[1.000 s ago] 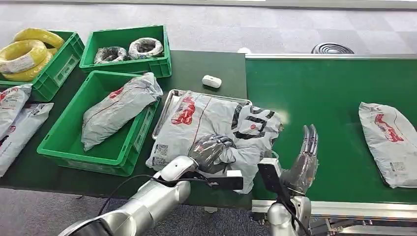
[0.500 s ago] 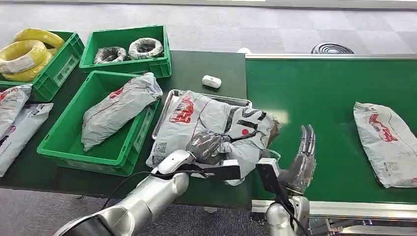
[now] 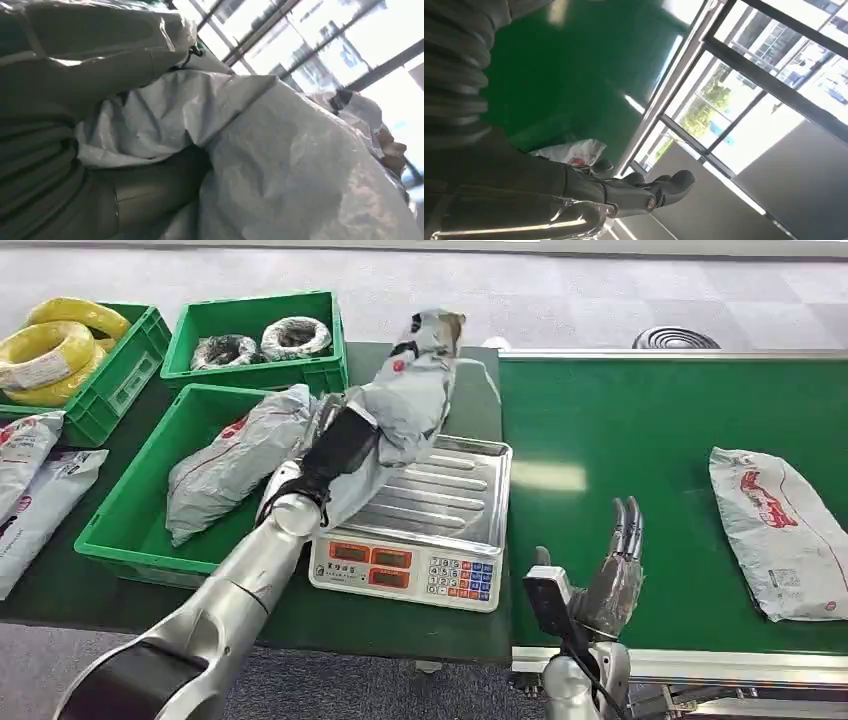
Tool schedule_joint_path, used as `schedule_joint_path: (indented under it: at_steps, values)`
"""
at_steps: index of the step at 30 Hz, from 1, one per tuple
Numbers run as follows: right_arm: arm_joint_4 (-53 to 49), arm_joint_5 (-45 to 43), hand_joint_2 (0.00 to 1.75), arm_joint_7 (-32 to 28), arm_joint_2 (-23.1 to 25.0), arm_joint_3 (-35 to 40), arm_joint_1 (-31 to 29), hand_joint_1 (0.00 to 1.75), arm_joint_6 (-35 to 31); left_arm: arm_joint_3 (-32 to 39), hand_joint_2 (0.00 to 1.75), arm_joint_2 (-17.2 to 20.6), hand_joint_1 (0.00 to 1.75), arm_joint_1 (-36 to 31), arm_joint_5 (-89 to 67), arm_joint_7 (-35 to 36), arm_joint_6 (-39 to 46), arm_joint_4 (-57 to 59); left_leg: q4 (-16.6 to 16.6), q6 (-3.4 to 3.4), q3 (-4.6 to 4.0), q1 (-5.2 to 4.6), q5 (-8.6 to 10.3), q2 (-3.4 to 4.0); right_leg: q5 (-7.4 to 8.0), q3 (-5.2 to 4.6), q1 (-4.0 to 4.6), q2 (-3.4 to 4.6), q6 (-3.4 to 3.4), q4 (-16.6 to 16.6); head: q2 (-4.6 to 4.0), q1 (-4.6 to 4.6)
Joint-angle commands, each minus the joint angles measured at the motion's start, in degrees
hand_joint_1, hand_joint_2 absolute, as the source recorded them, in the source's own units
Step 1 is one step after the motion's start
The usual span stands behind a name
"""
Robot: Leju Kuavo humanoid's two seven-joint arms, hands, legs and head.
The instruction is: Moved the parcel from conveyor to table for the left to box.
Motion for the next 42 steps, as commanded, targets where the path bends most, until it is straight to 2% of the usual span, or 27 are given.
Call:
schedule_joint_path:
  at_steps: [1,6,7,16,17,20,21,22,27,31,32,33,34,35,38,42]
  values:
    - [2.8,-0.3,1.75,-0.4,-0.5,-0.8,-1.2,0.00,0.0,10.7,1.75,6.5,1.73,-7.3,2.0,1.9,4.3,-1.2,0.0,-0.03,-0.05,0.01,-0.03,0.23,0.01,-0.08,0.02,0.05,-0.01,0.0,0.00,0.00]
    - [3.6,-0.9,1.75,-1.4,-0.5,-1.8,-2.0,0.00,0.0,12.8,1.75,8.5,1.69,-7.8,1.3,3.6,9.6,2.9,0.0,-0.03,0.01,0.00,-0.01,0.30,0.03,-0.06,0.02,0.07,-0.01,0.0,0.00,0.00]
    - [3.6,-1.0,1.75,-1.7,-0.5,-2.1,-1.9,0.00,0.0,14.7,1.75,9.2,1.75,-7.7,2.8,3.1,10.8,4.6,0.0,-0.03,0.02,0.00,-0.02,0.30,0.03,-0.03,0.02,0.06,-0.01,0.0,0.00,0.00]
    - [3.9,-2.0,1.75,-3.2,-0.5,-2.9,-1.1,0.00,0.0,23.3,1.75,13.4,1.66,-6.6,9.0,-1.7,16.9,10.4,-0.1,-0.03,0.08,0.00,-0.03,0.27,0.01,0.00,0.02,0.13,-0.02,0.0,0.00,0.00]
    - [3.8,-2.0,1.75,-3.1,-0.5,-2.8,-1.1,0.00,0.0,24.9,1.75,13.9,1.71,-6.4,10.1,-2.3,18.2,10.4,0.0,-0.02,0.06,0.00,-0.03,0.26,0.01,-0.02,0.02,0.13,-0.01,0.0,0.00,0.00]
    - [4.2,-2.2,1.75,-3.5,-0.5,-3.0,-1.2,0.00,0.0,27.0,1.75,14.9,1.69,-5.9,11.4,-4.5,20.7,10.9,0.0,-0.02,0.04,0.01,-0.03,0.26,0.01,-0.04,0.02,0.16,-0.01,0.0,0.00,0.00]
    - [4.2,-2.2,1.75,-3.5,-0.5,-3.0,-1.2,0.00,0.0,27.0,1.75,14.9,1.73,-5.9,11.4,-4.5,20.7,10.9,-0.1,-0.03,0.10,0.00,-0.03,0.36,0.02,0.01,0.02,0.17,-0.01,0.0,0.00,0.00]
    - [4.6,-2.4,1.75,-3.8,-0.5,-3.5,-1.3,0.00,0.0,29.3,1.75,15.8,1.69,-5.6,10.4,-4.6,20.8,11.6,-0.1,-0.02,0.06,0.02,-0.02,0.27,0.01,0.00,0.04,0.12,-0.02,0.0,0.00,0.02]
    - [4.6,-2.4,1.75,-3.8,-0.5,-3.5,-1.3,0.00,0.0,29.3,1.75,15.8,1.69,-5.6,10.4,-4.6,20.8,11.6,-0.1,-0.02,0.04,0.02,0.00,0.26,0.01,-0.01,0.03,0.06,-0.02,0.0,0.00,0.00]
    - [4.0,-3.1,1.75,-4.1,-0.5,-4.1,-1.0,0.00,0.0,41.5,1.75,14.2,1.62,-4.0,-6.8,0.7,20.8,12.5,-0.1,-0.02,0.07,0.00,-0.01,0.30,0.02,0.01,0.02,0.11,-0.01,-0.1,0.00,0.02]
    - [4.0,-3.1,1.75,-4.1,-0.5,-4.3,-0.9,0.00,0.0,45.6,1.75,14.0,1.26,-2.4,-13.6,2.6,20.8,11.6,-0.2,-0.02,0.14,-0.01,0.00,0.39,0.05,0.05,0.01,0.14,-0.01,-0.1,0.00,0.00]
    - [4.1,-3.1,1.75,-4.1,-0.5,-4.3,-0.9,0.00,0.0,48.7,1.75,13.0,0.00,-1.7,-14.3,1.7,20.8,11.6,-0.1,-0.02,0.14,-0.02,-0.02,0.31,0.01,0.07,0.00,0.15,-0.01,-0.1,0.00,0.02]
    - [4.1,-3.0,1.75,-3.9,-0.5,-4.1,-0.7,0.00,0.0,53.1,1.75,11.9,0.00,0.5,-19.0,0.9,20.8,9.4,-0.2,-0.02,0.15,-0.03,-0.01,0.30,0.01,0.07,-0.01,0.13,-0.01,-0.1,0.00,0.00]
    - [4.1,-3.0,1.75,-3.9,-0.5,-4.0,-0.7,0.00,0.0,53.7,0.00,11.1,0.00,0.6,-18.2,0.6,20.8,9.5,-0.1,-0.01,0.13,-0.03,-0.01,0.22,-0.01,0.06,-0.02,0.11,-0.01,-0.1,0.00,0.02]
    - [4.1,-2.7,1.75,-3.7,-0.5,-3.9,-0.8,0.00,0.0,58.2,0.00,9.5,0.00,3.4,-17.0,-6.9,20.8,9.3,-0.2,-0.01,0.22,-0.02,0.01,0.24,0.01,0.16,0.00,-0.01,-0.01,-0.2,0.00,0.00]
    - [4.7,-2.3,1.75,-3.3,-0.5,-3.9,-1.4,0.00,0.0,61.1,0.00,8.4,0.00,3.5,-18.9,-9.8,20.8,9.3,-0.1,0.00,0.08,0.01,0.01,0.14,-0.01,0.05,0.03,-0.07,0.00,-0.1,0.00,0.00]
